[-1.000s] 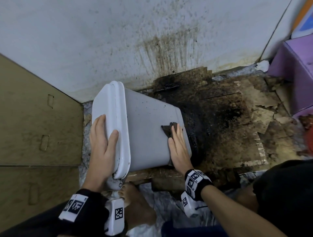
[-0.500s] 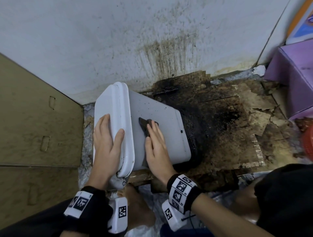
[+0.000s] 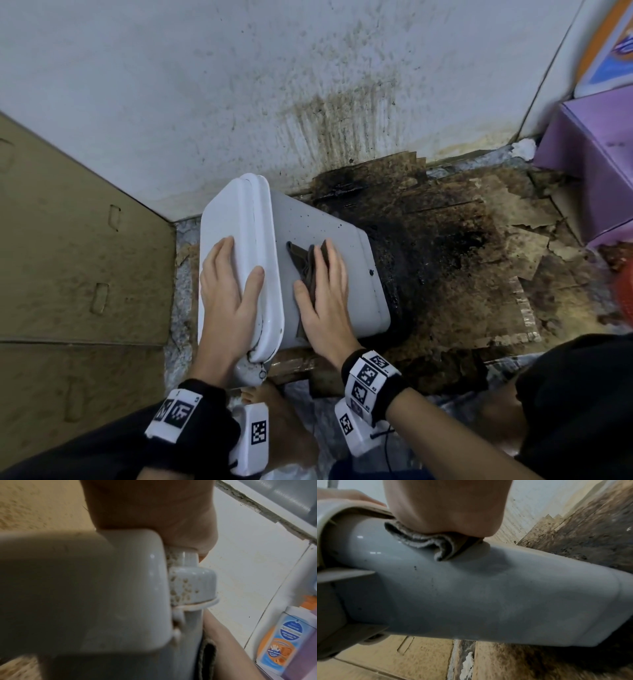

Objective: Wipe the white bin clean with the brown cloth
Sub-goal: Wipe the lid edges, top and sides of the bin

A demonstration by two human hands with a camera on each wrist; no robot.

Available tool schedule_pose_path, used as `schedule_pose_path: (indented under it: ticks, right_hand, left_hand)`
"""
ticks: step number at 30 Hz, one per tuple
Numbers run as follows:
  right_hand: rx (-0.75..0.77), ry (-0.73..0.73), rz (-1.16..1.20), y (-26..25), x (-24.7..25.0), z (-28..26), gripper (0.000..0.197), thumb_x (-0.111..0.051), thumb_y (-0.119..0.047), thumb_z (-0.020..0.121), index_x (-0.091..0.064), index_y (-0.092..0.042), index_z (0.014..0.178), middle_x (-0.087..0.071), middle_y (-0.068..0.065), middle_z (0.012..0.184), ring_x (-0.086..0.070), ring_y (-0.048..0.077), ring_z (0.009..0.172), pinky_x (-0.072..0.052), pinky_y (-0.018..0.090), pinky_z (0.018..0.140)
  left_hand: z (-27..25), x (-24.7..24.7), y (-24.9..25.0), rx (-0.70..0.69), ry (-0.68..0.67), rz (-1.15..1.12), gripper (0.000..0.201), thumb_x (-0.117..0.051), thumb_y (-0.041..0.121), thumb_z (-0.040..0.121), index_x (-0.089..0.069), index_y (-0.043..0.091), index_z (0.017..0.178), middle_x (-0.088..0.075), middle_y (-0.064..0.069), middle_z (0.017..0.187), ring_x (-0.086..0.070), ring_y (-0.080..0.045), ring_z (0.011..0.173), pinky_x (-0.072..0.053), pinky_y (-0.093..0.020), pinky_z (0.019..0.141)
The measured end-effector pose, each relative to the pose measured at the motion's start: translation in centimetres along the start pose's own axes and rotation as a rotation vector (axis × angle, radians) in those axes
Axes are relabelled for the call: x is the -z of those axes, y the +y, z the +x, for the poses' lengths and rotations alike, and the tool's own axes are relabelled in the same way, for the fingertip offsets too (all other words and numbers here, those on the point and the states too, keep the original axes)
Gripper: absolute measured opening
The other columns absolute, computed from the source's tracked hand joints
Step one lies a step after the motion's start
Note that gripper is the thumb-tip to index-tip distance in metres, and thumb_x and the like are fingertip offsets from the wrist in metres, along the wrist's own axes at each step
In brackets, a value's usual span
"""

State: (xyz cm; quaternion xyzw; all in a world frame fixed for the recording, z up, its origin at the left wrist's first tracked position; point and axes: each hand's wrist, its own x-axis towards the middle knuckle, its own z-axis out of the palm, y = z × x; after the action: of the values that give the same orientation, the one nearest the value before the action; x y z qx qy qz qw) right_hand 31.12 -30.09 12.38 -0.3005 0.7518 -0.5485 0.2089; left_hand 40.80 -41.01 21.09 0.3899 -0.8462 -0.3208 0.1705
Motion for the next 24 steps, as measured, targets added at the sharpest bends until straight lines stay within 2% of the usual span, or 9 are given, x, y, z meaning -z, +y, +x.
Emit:
schedule_pose_path:
  ticks: [2,6,9,11,15,19,22,24]
  right_hand:
    - [-0.038,-0.101,0.047,0.0,0.0,0.3,0.066,-0.036,-0.040,0.109,-0.004,-0.020,0.164,0.010,-0.010,0.171,0.015,-0.002,0.153,0.004,0.030,0.128]
    - [-0.062,-0.146,0.075,-0.5,0.0,0.3,0.059,-0.030,-0.033,0.112,-0.007,-0.016,0.163,0.003,-0.008,0.171,0.011,-0.004,0.154,-0.003,0.035,0.129]
    - [0.053,-0.164,0.080,-2.2,-0.3,-0.4,0.055,-0.029,-0.024,0.112,-0.011,-0.014,0.163,-0.003,-0.007,0.171,0.006,-0.001,0.155,-0.005,0.032,0.129]
    - [0.147,-0.155,0.086,-2.8,-0.6,-0.8,0.054,-0.031,-0.017,0.111,-0.015,-0.014,0.162,-0.008,-0.005,0.171,0.000,0.003,0.157,-0.007,0.030,0.129]
    - [0.229,-0.155,0.061,-0.5,-0.3,-0.5,0.057,-0.035,-0.004,0.107,-0.018,-0.010,0.162,-0.015,-0.002,0.171,-0.005,0.009,0.158,-0.011,0.034,0.129]
    - [0.081,-0.121,0.064,4.6,0.5,-0.3,0.057,-0.034,-0.004,0.107,-0.020,-0.013,0.162,-0.016,-0.005,0.170,-0.006,0.007,0.157,-0.008,0.028,0.128]
    - [-0.111,-0.034,0.032,9.6,1.6,-0.6,0.054,-0.032,-0.007,0.108,-0.023,-0.012,0.161,-0.016,-0.005,0.169,-0.006,0.004,0.157,-0.007,0.029,0.128]
    - [-0.277,0.018,0.025,12.1,2.3,-0.6,0.051,-0.031,-0.008,0.109,-0.025,-0.009,0.160,-0.017,-0.001,0.169,-0.007,0.008,0.157,-0.005,0.028,0.128]
  left_hand:
    - [0.0,0.0,-0.1,0.000,-0.002,0.007,0.081,-0.036,0.064,0.098,-0.024,0.017,0.163,-0.022,0.005,0.165,-0.017,-0.008,0.154,-0.014,-0.031,0.125]
    - [0.0,0.0,-0.3,0.003,-0.004,0.021,0.083,-0.035,0.065,0.097,-0.023,0.017,0.163,-0.021,0.004,0.165,-0.015,-0.002,0.151,-0.013,-0.028,0.123]
    - [0.1,0.1,-0.2,0.006,-0.008,0.021,0.084,-0.035,0.066,0.095,-0.022,0.017,0.163,-0.020,0.003,0.165,-0.015,-0.003,0.151,-0.012,-0.030,0.123]
    - [0.1,0.1,-0.3,0.005,-0.008,0.017,0.085,-0.035,0.066,0.095,-0.022,0.017,0.163,-0.021,0.003,0.165,-0.014,0.001,0.148,-0.013,-0.029,0.124]
    - [0.1,0.2,-0.6,0.015,-0.017,0.007,0.085,-0.033,0.066,0.095,-0.022,0.016,0.163,-0.021,0.002,0.166,-0.013,0.006,0.146,-0.012,-0.029,0.124]
    - [0.1,0.7,-1.1,0.037,-0.023,-0.030,0.081,-0.035,0.065,0.096,-0.023,0.020,0.162,-0.021,0.009,0.164,-0.015,0.004,0.148,-0.014,-0.034,0.127]
    - [0.1,0.8,-1.3,0.044,-0.026,-0.053,0.079,-0.036,0.065,0.097,-0.024,0.022,0.161,-0.021,0.013,0.162,-0.016,-0.001,0.151,-0.015,-0.039,0.129]
    - [0.0,0.8,-1.0,0.040,-0.030,-0.060,0.079,-0.036,0.065,0.096,-0.024,0.023,0.161,-0.021,0.015,0.161,-0.016,-0.003,0.153,-0.015,-0.037,0.128]
